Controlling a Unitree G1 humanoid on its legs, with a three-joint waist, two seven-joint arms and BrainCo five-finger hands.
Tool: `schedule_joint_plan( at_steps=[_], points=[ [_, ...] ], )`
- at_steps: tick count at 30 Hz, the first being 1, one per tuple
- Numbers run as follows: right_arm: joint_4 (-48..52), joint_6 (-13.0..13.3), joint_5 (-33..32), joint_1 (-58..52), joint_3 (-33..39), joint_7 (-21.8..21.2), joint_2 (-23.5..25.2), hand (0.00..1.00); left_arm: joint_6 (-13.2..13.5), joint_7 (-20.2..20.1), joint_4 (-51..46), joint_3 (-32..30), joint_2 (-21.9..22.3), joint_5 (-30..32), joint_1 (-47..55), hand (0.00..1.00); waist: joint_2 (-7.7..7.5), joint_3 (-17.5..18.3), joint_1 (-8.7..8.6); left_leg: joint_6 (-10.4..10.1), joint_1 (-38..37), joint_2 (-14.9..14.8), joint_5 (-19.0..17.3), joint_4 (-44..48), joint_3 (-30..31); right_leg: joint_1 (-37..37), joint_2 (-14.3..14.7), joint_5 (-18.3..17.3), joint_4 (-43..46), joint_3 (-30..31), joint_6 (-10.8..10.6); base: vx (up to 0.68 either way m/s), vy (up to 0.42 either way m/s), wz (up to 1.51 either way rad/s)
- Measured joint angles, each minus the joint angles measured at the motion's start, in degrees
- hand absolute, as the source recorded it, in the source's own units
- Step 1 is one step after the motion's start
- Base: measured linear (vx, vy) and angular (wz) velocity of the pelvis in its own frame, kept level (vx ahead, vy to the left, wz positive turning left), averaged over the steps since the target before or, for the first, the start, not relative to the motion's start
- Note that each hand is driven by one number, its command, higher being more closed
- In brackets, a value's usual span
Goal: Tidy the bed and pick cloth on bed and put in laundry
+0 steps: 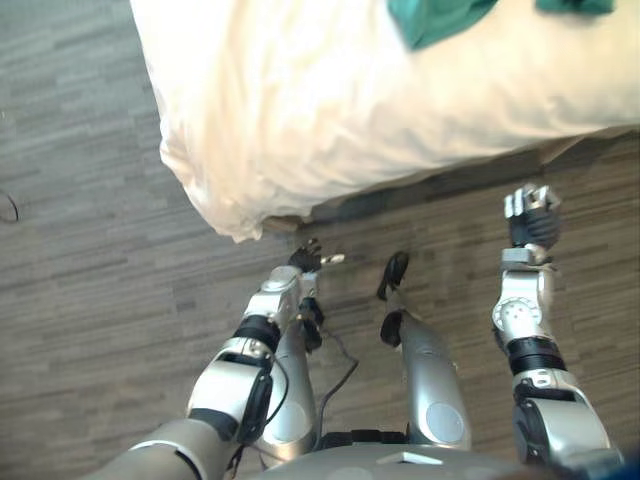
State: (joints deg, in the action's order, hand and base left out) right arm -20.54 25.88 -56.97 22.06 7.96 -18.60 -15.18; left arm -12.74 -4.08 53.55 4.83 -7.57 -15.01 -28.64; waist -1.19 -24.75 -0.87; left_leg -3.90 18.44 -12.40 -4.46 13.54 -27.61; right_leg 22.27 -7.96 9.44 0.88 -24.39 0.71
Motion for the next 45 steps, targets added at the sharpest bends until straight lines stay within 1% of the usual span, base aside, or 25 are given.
schedule_joint_plan(
  at_steps=[2, 4, 6, 9, 11, 12, 14, 17, 20, 22, 23, 24, 26, 29, 31, 33, 34, 36, 37, 38, 39, 41, 42, 44, 45],
  points=[
    [4.1, -0.8, 1.1, 0.4, -2.5, -2.9, -1.4, 1.0, -0.9, -0.6, 0.0, 2.3, -0.9, 0.0, 2.2, 0.0, 0.02, 0.9, 0.13, -0.1, -2.0, 1.0, 0.5, -1.8, 0.3, -2.0, 0.0, 0.5, -1.4, 0.0, -0.4, 0.08, 0.092, 0.07],
    [6.2, -2.9, 1.1, 1.7, -5.3, -6.3, -1.6, 1.0, -1.7, -0.7, 0.0, 4.3, -1.1, 0.0, 4.5, 0.0, 0.1, 2.3, 0.23, 0.2, -2.9, 2.1, 1.2, -3.2, 0.6, -3.1, -0.2, 1.5, -3.2, 0.0, -0.6, 0.06, 0.099, 0.1],
    [6.1, -7.6, 1.0, 4.4, -11.5, -10.2, -0.2, 1.0, -1.7, -0.8, 0.1, 6.4, -0.9, -0.2, 6.9, 0.0, 0.53, 2.7, 0.56, 0.4, -4.2, 3.2, 1.5, -4.0, 1.5, -5.3, -0.6, 2.5, -5.2, -0.1, -1.1, 0.06, 0.126, 0.17],
    [5.4, -12.6, 0.6, 9.4, -18.7, -12.4, 3.3, 1.0, -1.4, -0.5, 0.8, 6.8, -0.2, -2.1, 8.1, 0.0, 0.91, 2.8, 1.79, 0.9, -4.5, 4.2, 1.8, -4.5, 2.7, -6.6, -1.2, 3.3, -6.3, -0.8, -1.3, 0.03, 0.131, 0.22],
    [2.3, -14.5, -0.2, 14.6, -22.3, -12.3, 6.7, 1.0, -0.4, -0.1, 2.5, 7.6, 0.2, -4.8, 8.0, 0.0, 1.24, 3.0, 2.53, 1.3, -4.4, 4.8, 2.2, -4.8, 4.1, -7.2, -1.6, 3.4, -6.3, -1.8, -1.5, 0.0, 0.111, 0.35],
    [-0.8, -15.2, -0.3, 19.4, -23.7, -12.0, 9.4, 1.0, 0.1, 0.2, 4.0, 7.8, 0.6, -7.1, 7.8, 0.0, 1.36, 3.1, 3.79, 1.6, -4.3, 5.5, 2.8, -5.5, 4.8, -7.3, -2.2, 3.5, -6.3, -2.5, -1.6, -0.02, 0.107, 0.35],
    [-4.5, -15.5, -0.3, 25.4, -24.3, -10.2, 12.6, 1.0, 1.4, 0.2, 6.0, 7.4, 0.7, -9.1, 7.4, 0.0, 1.59, 3.1, 4.73, 2.1, -3.3, 6.2, 3.3, -5.7, 6.2, -7.1, -2.8, 3.7, -6.3, -3.7, -1.8, -0.04, 0.105, 0.4],
    [-9.7, -15.4, -0.9, 32.8, -24.2, -7.0, 15.8, 1.0, 3.6, -0.4, 9.3, 5.8, 0.7, -9.3, 6.2, 0.0, 1.79, 3.0, 6.46, 2.7, -0.8, 7.3, 4.4, -6.6, 8.0, -5.6, -3.8, 4.0, -6.3, -5.5, -2.3, -0.05, 0.084, 0.43],
    [-13.3, -12.9, -2.0, 37.3, -23.9, -3.2, 17.1, 1.0, 6.9, -0.6, 11.6, 5.8, 0.8, -9.2, 3.5, 0.0, 2.5, 2.7, 8.35, 3.5, 5.0, 8.1, 6.3, -6.4, 9.7, -1.3, -4.6, 4.9, -6.3, -7.4, -2.7, -0.06, 0.05, 0.47],
    [-16.4, -11.1, -1.9, 38.0, -23.5, -0.1, 17.3, 1.0, 9.1, -0.5, 12.5, 5.1, 1.8, -9.0, 1.6, 0.0, 3.78, 2.0, 9.86, 4.0, 9.3, 8.4, 7.2, -6.0, 11.0, 2.3, -5.2, 5.2, -5.4, -8.1, -2.5, -0.07, 0.063, 0.38],
    [-17.1, -10.5, -1.9, 38.0, -23.1, 0.6, 17.3, 1.0, 9.6, -0.5, 12.6, 4.2, 2.2, -9.0, 1.2, 0.0, 4.14, 1.8, 10.09, 4.1, 10.3, 8.4, 7.4, -5.7, 11.2, 3.3, -5.3, 5.2, -4.8, -8.1, -2.5, -0.07, 0.083, 0.23],
    [-17.6, -9.2, -1.9, 37.9, -21.9, 2.3, 17.3, 1.0, 10.5, -0.3, 12.5, 2.8, 3.3, -9.0, 0.4, 0.0, 5.14, 1.3, 10.77, 4.2, 12.5, 8.4, 7.5, -4.9, 11.6, 5.3, -5.7, 5.0, -3.7, -8.1, -2.3, -0.06, 0.067, 0.17],
    [-17.5, -6.2, -1.9, 38.4, -20.1, 4.7, 17.4, 1.0, 11.8, 0.8, 12.2, -0.7, 5.7, -9.0, -0.8, 0.0, 6.23, 0.7, 11.22, 4.6, 15.8, 8.4, 7.9, -4.2, 11.6, 9.1, -6.3, 4.4, -1.6, -8.0, -1.5, -0.05, 0.053, 0.09],
    [-16.4, -2.6, -2.0, 38.6, -17.9, 7.8, 17.4, 1.0, 12.0, 2.6, 9.3, -4.4, 8.6, -9.1, -1.6, 0.0, 6.72, 0.1, 11.04, 4.6, 19.1, 7.8, 8.1, -3.3, 10.9, 13.5, -7.0, 3.1, 1.7, -7.9, -0.4, -0.03, 0.031, -0.04],
    [-14.1, -0.6, -2.2, 38.7, -17.9, 8.0, 17.6, 1.0, 12.2, 3.4, 7.4, -6.0, 9.9, -9.2, -2.7, 0.0, 7.1, -0.6, 10.55, 4.3, 20.1, 7.3, 8.3, -3.1, 10.6, 15.6, -7.4, 2.0, 4.0, -7.7, 0.4, -0.02, 0.021, -0.13],
    [-12.6, 2.3, -3.7, 39.1, -17.6, 7.4, 18.6, 1.0, 12.5, 4.5, 5.6, -7.9, 11.6, -9.2, -4.4, 0.0, 6.79, -1.4, 9.85, 3.7, 20.9, 6.2, 8.3, -2.9, 9.2, 18.2, -7.2, 0.6, 6.3, -6.6, 1.2, -0.01, -0.003, -0.26],
    [-12.4, 3.0, -4.8, 39.1, -17.6, 6.8, 18.7, 1.0, 12.6, 4.7, 5.2, -8.1, 11.9, -9.2, -4.6, 0.0, 6.79, -1.6, 9.47, 3.6, 21.0, 5.9, 8.3, -2.8, 8.8, 18.8, -7.1, 0.2, 6.7, -6.4, 1.3, 0.0, -0.019, -0.37],
    [-10.2, 5.0, -11.4, 38.7, -17.5, 1.7, 19.1, 1.0, 12.8, 5.5, 4.3, -9.9, 13.0, -9.2, -5.6, 0.0, 6.4, -2.3, 7.24, 2.9, 21.7, 4.7, 7.8, -1.7, 7.1, 20.6, -6.3, -0.4, 7.5, -4.8, 1.6, 0.01, -0.027, -0.36],
    [-9.3, 5.5, -14.1, 38.5, -16.9, 0.1, 19.0, 1.0, 12.8, 6.1, 4.3, -10.0, 13.1, -9.2, -6.0, 0.0, 6.18, -2.4, 6.75, 2.9, 22.1, 4.4, 7.6, -1.2, 6.6, 21.1, -6.1, -0.4, 7.5, -4.4, 1.7, 0.01, -0.027, -0.35],
    [-7.6, 6.2, -16.9, 37.8, -15.0, -2.0, 19.0, 1.0, 12.8, 6.8, 3.9, -10.0, 13.2, -9.3, -6.6, 0.0, 5.73, -2.9, 6.04, 2.7, 22.2, 3.8, 7.2, -0.5, 5.8, 21.5, -5.7, -0.4, 7.4, -3.8, 1.6, 0.02, -0.031, -0.42],
    [-5.0, 6.7, -21.9, 37.0, -11.2, -5.2, 18.3, 1.0, 12.8, 7.5, 3.7, -10.4, 13.3, -9.9, -7.8, 0.0, 5.27, -4.0, 4.59, 2.6, 22.3, 2.8, 6.4, 0.9, 4.9, 21.5, -4.9, -0.3, 7.1, -3.1, 1.6, 0.01, -0.027, -0.46],
    [-2.7, 6.9, -25.3, 35.4, -7.3, -7.4, 16.7, 1.0, 12.4, 8.5, 3.6, -11.6, 13.3, -11.4, -8.9, 0.0, 4.5, -4.4, 3.28, 2.3, 22.6, 1.8, 5.5, 2.1, 4.0, 21.7, -4.2, -0.3, 6.7, -2.6, 1.5, 0.01, -0.022, -0.38],
    [-1.6, 6.9, -26.9, 33.8, -3.3, -8.2, 15.3, 1.0, 11.7, 9.3, 3.5, -13.3, 13.3, -11.6, -10.2, 0.0, 3.9, -4.7, 2.3, 2.2, 22.6, 1.1, 4.8, 3.1, 3.0, 21.7, -3.7, -0.1, 6.0, -2.1, 1.2, 0.02, -0.016, -0.32],
    [-2.0, 6.7, -27.5, 32.3, 0.8, -7.9, 13.5, 1.0, 10.7, 9.4, 3.5, -15.7, 13.1, -12.9, -11.3, 0.0, 3.67, -4.8, 1.26, 2.1, 22.8, 0.3, 3.8, 4.4, 2.3, 21.7, -3.0, 0.1, 5.2, -1.4, 0.9, 0.03, -0.011, -0.41],
    [-4.5, 6.3, -29.4, 30.9, 4.8, -5.3, 12.3, 1.0, 9.9, 9.4, 3.5, -17.0, 13.1, -13.1, -12.1, 0.0, 3.46, -5.0, 1.03, 2.1, 22.8, -0.6, 2.7, 5.8, 1.3, 21.7, -2.5, 0.5, 4.8, -0.9, 0.5, 0.04, -0.006, -0.57]
  ],
)
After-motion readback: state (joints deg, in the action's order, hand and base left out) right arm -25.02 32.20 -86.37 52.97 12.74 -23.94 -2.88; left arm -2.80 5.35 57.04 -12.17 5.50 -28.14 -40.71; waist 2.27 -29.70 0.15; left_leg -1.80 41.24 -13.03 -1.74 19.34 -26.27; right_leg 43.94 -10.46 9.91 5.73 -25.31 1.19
